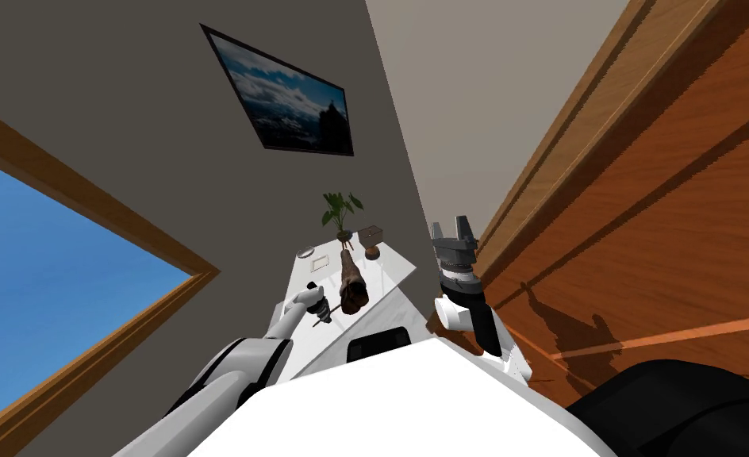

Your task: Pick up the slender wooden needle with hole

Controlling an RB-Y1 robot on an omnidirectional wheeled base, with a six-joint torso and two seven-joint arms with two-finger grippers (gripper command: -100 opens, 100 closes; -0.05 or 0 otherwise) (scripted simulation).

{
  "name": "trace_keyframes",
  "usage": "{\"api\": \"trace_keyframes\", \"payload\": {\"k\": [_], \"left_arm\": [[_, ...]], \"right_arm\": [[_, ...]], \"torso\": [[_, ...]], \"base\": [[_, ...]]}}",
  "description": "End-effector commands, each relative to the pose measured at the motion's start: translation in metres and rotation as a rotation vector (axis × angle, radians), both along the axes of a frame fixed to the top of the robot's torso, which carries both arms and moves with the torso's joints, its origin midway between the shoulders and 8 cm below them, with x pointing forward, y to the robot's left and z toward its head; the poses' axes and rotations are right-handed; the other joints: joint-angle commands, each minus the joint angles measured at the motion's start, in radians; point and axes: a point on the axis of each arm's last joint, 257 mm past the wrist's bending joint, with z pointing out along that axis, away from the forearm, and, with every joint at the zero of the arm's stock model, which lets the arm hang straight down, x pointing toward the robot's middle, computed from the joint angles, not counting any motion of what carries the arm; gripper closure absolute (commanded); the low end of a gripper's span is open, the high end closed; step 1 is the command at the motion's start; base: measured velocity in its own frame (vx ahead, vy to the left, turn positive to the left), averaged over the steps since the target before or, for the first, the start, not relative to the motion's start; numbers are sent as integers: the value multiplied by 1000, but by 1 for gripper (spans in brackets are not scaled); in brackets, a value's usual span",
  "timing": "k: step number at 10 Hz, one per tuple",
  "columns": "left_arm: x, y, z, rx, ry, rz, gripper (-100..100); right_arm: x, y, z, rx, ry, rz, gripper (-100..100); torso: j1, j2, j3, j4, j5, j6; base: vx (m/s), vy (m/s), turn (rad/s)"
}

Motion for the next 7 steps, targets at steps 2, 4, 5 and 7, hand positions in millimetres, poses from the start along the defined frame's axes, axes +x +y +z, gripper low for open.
{"api": "trace_keyframes", "payload": {"k": [2,4,5,7], "left_arm": [[-3,-8,-3,18,10,-54,-100],[0,-26,-5,6,7,-89,-100],[-3,-26,-6,18,13,-109,-100],[-2,-26,-6,12,10,-98,100]], "right_arm": [[0,0,0,0,0,0,0],[0,0,0,0,0,0,0],[0,0,0,0,0,0,0],[0,0,0,0,0,0,0]], "torso": [[-1,0,0,0,0,1],[-1,0,0,0,0,0],[-1,0,0,0,0,1],[0,3,2,1,0,2]], "base": [[49,-22,79],[56,-23,299],[24,-20,-17],[4,-2,-9]]}}
